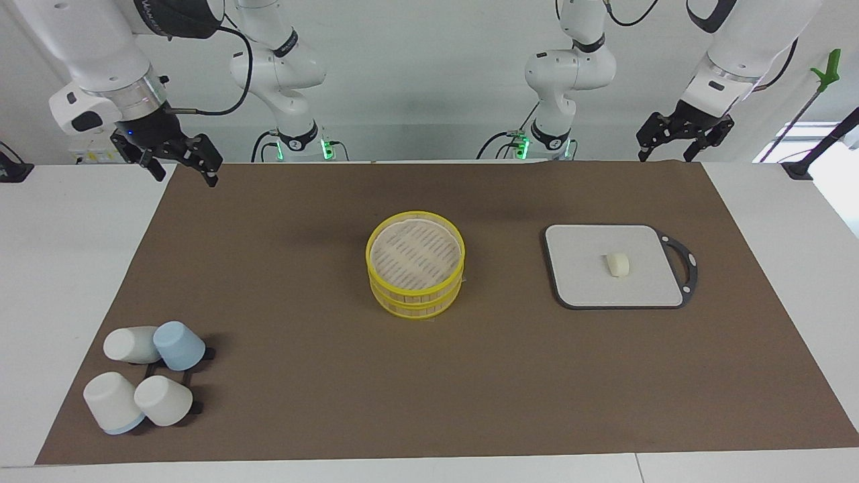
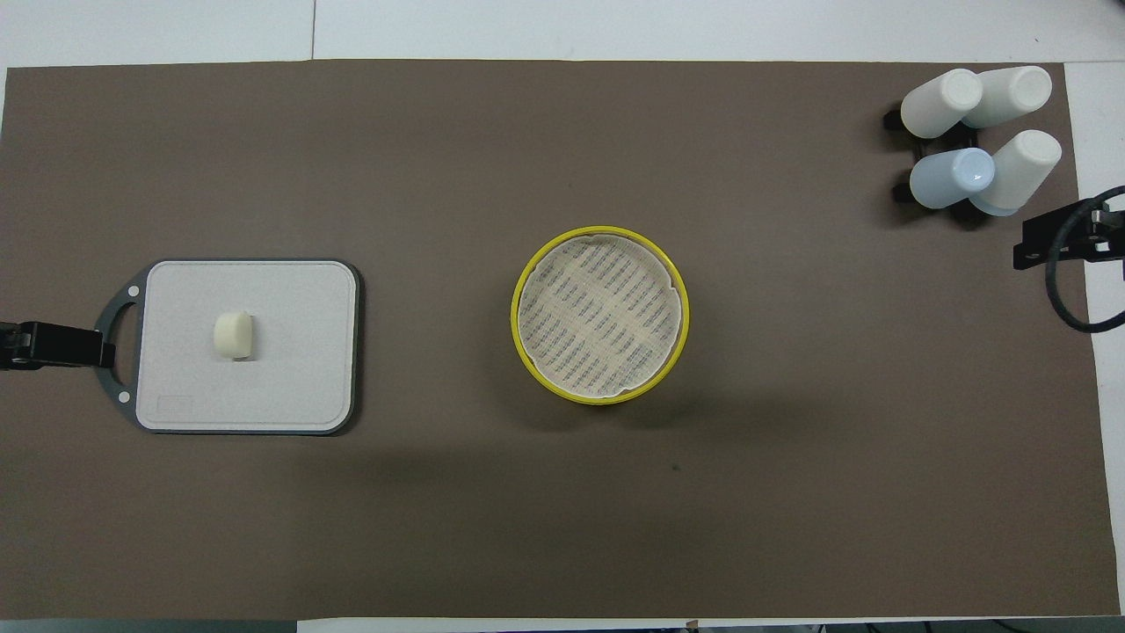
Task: Place bun in steamer
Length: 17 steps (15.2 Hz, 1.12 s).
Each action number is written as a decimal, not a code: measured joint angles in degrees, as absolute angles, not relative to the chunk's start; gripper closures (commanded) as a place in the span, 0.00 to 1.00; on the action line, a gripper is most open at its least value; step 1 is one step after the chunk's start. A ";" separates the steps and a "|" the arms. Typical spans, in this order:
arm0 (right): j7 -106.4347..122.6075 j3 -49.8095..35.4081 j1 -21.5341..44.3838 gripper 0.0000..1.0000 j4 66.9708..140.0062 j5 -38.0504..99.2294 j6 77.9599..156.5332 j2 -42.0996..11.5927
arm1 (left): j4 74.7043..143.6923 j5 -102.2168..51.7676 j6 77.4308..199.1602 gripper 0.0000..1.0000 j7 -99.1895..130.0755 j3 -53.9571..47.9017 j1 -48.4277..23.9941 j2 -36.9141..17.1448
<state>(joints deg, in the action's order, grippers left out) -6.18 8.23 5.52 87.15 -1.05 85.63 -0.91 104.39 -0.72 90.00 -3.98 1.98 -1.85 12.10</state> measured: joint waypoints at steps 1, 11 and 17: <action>-6.18 8.20 5.53 0.00 87.15 -1.05 85.63 -0.91 | 104.38 -0.72 90.00 0.00 -3.98 1.98 -1.85 12.10; -28.93 5.85 26.33 0.00 80.64 1.40 89.23 -11.94 | 106.47 -0.70 92.49 0.00 -3.98 2.01 -1.84 11.94; -42.33 5.86 39.87 0.00 68.95 1.46 99.87 -30.64 | 120.77 -0.68 111.83 0.00 -4.13 2.01 -1.83 8.48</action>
